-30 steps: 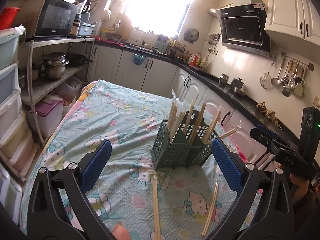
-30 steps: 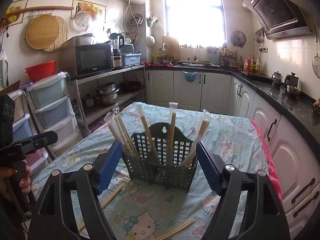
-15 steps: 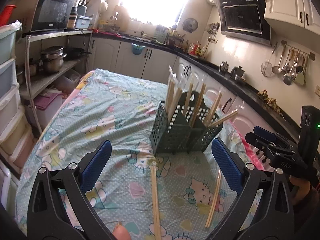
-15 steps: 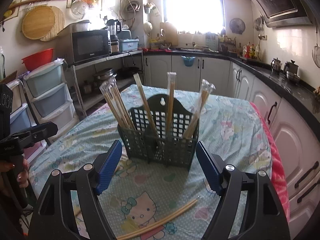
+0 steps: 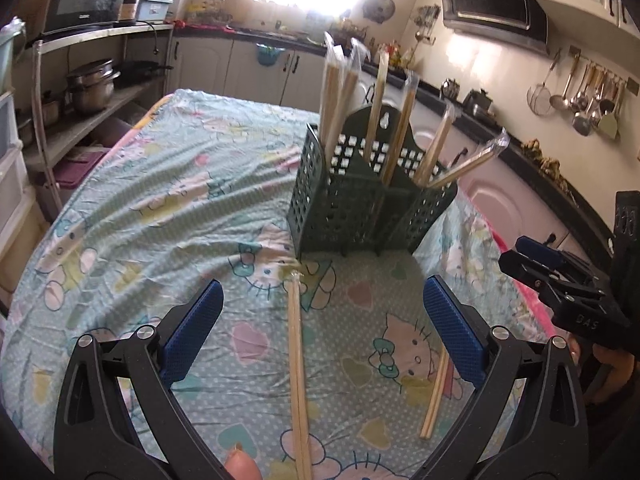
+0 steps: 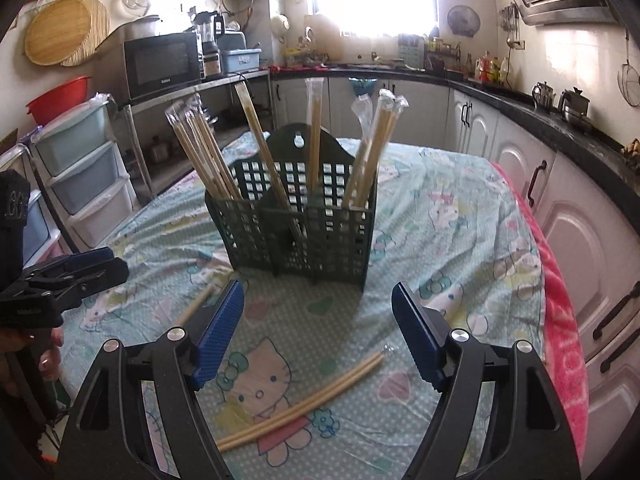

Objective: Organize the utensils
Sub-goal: 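Move both grippers down toward the last chopsticks beside the basket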

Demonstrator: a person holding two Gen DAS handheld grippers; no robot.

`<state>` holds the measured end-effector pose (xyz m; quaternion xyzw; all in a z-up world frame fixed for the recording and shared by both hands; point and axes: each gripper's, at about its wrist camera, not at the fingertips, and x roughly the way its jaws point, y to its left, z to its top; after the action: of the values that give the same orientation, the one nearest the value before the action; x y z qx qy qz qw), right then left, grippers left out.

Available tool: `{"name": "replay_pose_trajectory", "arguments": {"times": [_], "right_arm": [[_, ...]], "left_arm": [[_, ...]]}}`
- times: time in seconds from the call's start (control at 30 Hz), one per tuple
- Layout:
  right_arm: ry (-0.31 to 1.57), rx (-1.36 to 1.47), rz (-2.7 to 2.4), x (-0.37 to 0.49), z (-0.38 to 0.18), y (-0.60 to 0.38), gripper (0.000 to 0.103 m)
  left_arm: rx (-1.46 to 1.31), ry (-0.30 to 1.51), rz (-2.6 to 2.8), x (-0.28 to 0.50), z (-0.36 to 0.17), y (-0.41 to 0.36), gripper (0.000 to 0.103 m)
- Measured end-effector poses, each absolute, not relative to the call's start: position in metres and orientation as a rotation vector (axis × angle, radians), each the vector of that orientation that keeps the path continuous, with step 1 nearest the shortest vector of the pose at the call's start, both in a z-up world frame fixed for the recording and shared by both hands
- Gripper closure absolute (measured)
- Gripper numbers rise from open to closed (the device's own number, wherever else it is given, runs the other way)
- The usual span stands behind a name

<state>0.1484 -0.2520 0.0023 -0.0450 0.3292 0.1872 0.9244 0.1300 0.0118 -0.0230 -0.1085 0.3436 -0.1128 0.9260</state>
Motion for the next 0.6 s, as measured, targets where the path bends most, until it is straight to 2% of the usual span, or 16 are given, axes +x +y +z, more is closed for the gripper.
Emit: {"name": "replay_pose_trajectory", "arguments": {"times": [0.6], "right_arm": [[0.788, -0.102, 0.343, 0.156, -0.045, -0.265, 0.029]], "left_arm": [[-0.162, 0.842, -0.262, 0.165, -0.062, -0.018, 0.011]]}}
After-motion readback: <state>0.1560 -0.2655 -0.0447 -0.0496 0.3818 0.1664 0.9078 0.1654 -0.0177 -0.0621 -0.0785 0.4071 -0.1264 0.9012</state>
